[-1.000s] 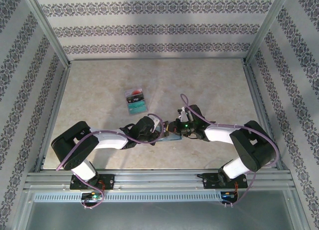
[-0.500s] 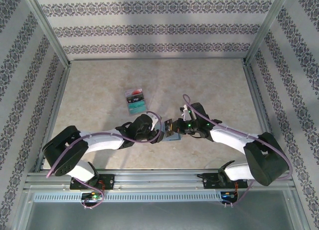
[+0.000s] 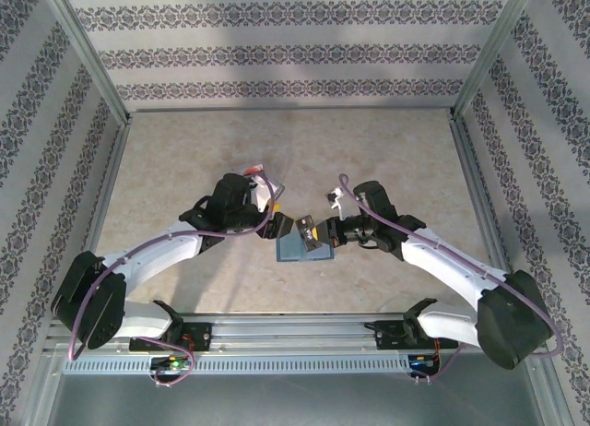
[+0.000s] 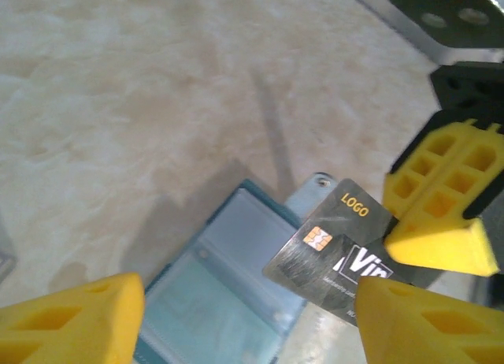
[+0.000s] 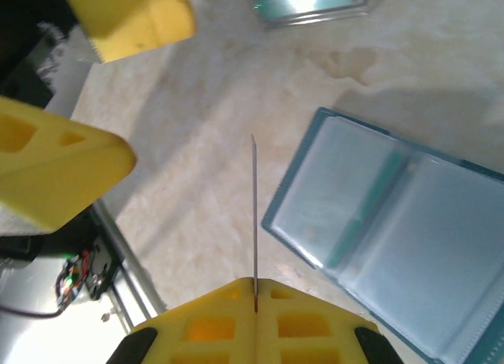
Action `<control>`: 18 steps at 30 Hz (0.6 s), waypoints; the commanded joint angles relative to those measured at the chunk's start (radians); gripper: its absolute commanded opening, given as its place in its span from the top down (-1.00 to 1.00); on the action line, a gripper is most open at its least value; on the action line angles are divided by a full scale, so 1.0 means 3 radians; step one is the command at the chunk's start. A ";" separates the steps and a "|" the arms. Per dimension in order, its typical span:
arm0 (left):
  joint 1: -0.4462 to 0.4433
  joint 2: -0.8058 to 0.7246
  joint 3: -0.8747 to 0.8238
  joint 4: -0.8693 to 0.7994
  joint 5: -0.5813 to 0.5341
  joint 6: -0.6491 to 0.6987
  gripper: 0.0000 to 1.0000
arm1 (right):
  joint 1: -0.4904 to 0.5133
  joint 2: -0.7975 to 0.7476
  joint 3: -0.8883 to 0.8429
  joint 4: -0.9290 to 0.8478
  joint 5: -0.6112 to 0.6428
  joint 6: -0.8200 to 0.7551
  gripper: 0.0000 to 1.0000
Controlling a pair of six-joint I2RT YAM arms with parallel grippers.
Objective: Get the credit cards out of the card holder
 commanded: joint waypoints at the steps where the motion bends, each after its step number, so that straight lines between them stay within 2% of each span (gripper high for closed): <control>1: 0.0119 -0.0035 0.0140 -0.0336 0.0871 0.0464 -0.35 | 0.0039 -0.0079 0.0129 -0.0146 -0.0350 -0.0296 0.99; 6: 0.0124 -0.0040 0.0269 -0.0696 0.1150 0.0827 -0.28 | 0.0121 -0.0110 0.0227 -0.0265 -0.0516 -0.0457 0.99; 9: 0.0122 -0.0029 0.0278 -0.0761 0.1190 0.0873 -0.13 | 0.0166 -0.0101 0.0271 -0.0298 -0.0572 -0.0514 1.00; 15: 0.0123 0.0051 0.0292 -0.0876 0.1336 0.0922 -0.05 | 0.0258 -0.0069 0.0350 -0.0345 -0.0630 -0.0611 1.00; 18: 0.0123 0.0059 0.0276 -0.0863 0.1428 0.0909 0.17 | 0.0256 -0.0069 0.0360 -0.0350 -0.0621 -0.0618 1.00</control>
